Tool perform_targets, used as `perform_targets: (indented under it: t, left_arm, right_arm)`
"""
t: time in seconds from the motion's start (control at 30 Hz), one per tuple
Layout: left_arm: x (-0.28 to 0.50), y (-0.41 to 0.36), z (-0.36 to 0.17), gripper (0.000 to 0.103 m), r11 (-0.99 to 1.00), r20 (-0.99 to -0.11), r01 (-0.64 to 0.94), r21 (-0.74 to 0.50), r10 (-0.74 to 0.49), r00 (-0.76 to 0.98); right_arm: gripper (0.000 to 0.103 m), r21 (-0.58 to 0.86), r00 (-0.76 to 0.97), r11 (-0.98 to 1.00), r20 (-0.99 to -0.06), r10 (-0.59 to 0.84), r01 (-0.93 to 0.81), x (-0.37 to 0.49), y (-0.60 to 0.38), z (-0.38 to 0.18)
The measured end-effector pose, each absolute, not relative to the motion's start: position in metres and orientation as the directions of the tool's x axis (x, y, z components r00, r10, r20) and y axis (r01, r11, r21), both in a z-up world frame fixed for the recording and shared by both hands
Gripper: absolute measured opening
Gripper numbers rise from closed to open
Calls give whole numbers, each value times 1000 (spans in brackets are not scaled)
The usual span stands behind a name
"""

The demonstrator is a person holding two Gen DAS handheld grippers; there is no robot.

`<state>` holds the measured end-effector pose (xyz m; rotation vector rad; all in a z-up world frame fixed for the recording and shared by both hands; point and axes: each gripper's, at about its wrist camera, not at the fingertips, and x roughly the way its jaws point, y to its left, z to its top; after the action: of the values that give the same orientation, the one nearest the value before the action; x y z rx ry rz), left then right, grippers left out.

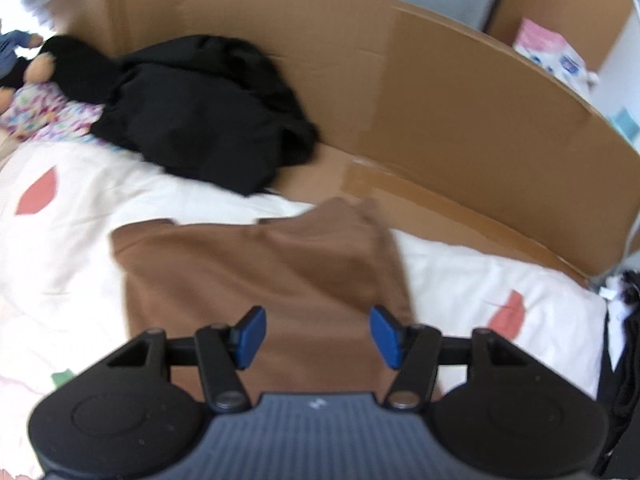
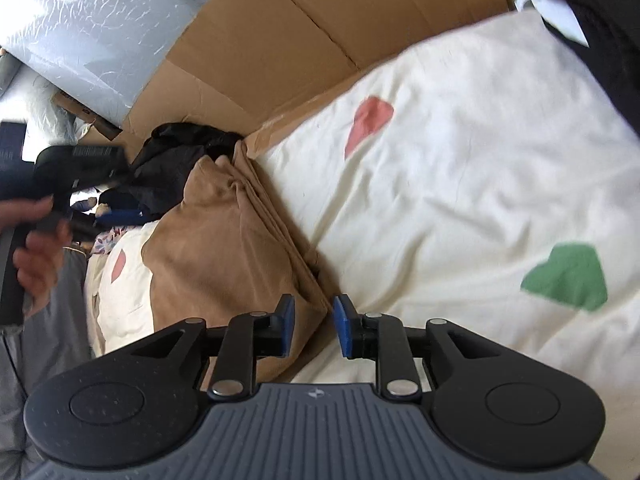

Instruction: Fold clothes

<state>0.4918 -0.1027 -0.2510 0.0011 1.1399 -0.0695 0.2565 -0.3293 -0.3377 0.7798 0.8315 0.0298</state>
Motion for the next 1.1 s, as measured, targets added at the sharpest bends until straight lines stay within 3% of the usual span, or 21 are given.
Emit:
perform_targets:
  t: [0.2, 0.3, 0.63, 0.83, 1.1]
  left_arm:
    - [505, -51, -249, 61, 997, -901, 67, -30, -56, 430]
    - [511, -27, -250, 61, 997, -900, 54, -53, -71, 430]
    - [492, 45, -293, 61, 955, -883, -148, -257, -170, 437]
    - [491, 52, -314, 60, 949, -893, -194, -249, -147, 424]
    - [500, 44, -311, 61, 968, -887, -140, -208, -126, 445]
  right_arm:
    - [27, 583, 697, 785, -651, 300, 207, 289, -329, -322]
    - [34, 550, 694, 820, -654, 302, 161, 311, -323, -313]
    - [48, 497, 660, 868, -649, 378, -9, 391, -316, -296]
    - [49, 472, 617, 877, -667, 418, -85, 434, -309, -299]
    - [51, 476, 584, 874, -684, 436, -96, 474, -293, -315]
